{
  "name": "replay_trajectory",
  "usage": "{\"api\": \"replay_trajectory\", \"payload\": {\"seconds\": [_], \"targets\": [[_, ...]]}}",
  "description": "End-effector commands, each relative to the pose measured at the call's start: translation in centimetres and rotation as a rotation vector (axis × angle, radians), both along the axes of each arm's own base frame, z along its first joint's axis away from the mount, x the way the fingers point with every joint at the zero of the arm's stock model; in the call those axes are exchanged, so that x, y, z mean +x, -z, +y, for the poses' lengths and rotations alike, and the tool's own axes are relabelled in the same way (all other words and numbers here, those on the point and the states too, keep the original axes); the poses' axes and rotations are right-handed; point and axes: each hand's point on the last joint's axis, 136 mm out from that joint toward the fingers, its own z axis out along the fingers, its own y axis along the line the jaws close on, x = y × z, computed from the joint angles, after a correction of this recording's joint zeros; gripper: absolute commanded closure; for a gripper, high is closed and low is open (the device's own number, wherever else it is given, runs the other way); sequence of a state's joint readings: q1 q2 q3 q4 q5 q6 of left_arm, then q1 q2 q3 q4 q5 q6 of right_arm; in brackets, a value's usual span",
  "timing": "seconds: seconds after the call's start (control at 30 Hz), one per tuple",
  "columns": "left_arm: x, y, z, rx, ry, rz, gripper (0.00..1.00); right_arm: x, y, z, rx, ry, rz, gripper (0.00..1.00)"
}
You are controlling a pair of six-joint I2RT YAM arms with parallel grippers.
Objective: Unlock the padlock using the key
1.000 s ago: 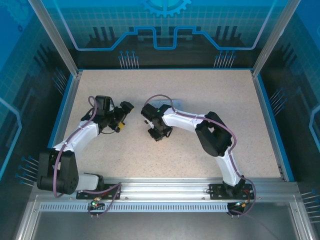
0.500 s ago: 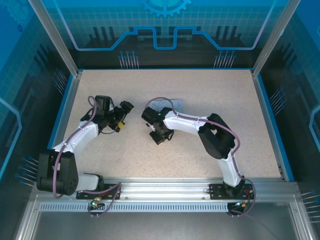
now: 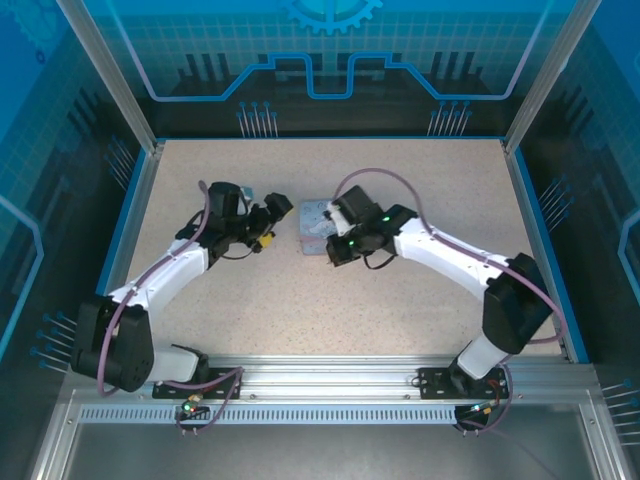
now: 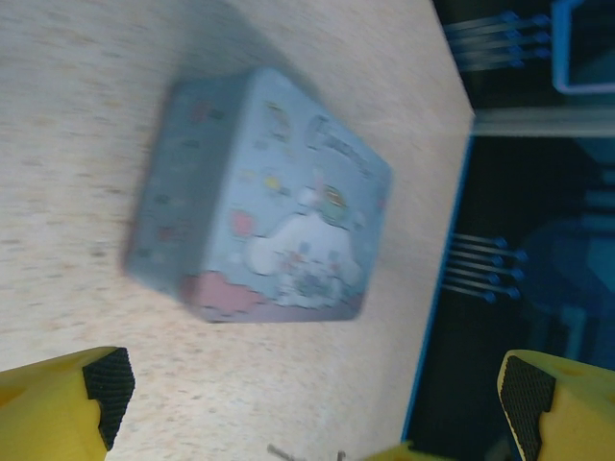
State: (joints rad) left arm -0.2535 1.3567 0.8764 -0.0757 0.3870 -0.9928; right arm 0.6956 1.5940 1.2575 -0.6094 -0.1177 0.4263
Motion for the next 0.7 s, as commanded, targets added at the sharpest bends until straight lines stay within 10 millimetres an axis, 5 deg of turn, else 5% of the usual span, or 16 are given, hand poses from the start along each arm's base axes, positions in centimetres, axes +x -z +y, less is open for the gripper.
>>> {"api": "replay_trajectory", "payload": {"seconds": [0.0,0.37,0.67], "targets": [[1.1,-2.7,-3.2,-0.073,0.116,-0.115,0.02,0.2,-2.2,0.9,0.235,-0.011,0.049,1.00],[0.9,-3.1,-10.7,-0.195,0.311,-0.164,0.36,2.2,-3.6,-2.9,0.536,0.037,0.140,1.00],[0.7,-2.4,-15.0,-0.269,0.376,-0.142,0.52,2.5,-3.5,-4.3,0.612,0.069,0.161,1.00]]}}
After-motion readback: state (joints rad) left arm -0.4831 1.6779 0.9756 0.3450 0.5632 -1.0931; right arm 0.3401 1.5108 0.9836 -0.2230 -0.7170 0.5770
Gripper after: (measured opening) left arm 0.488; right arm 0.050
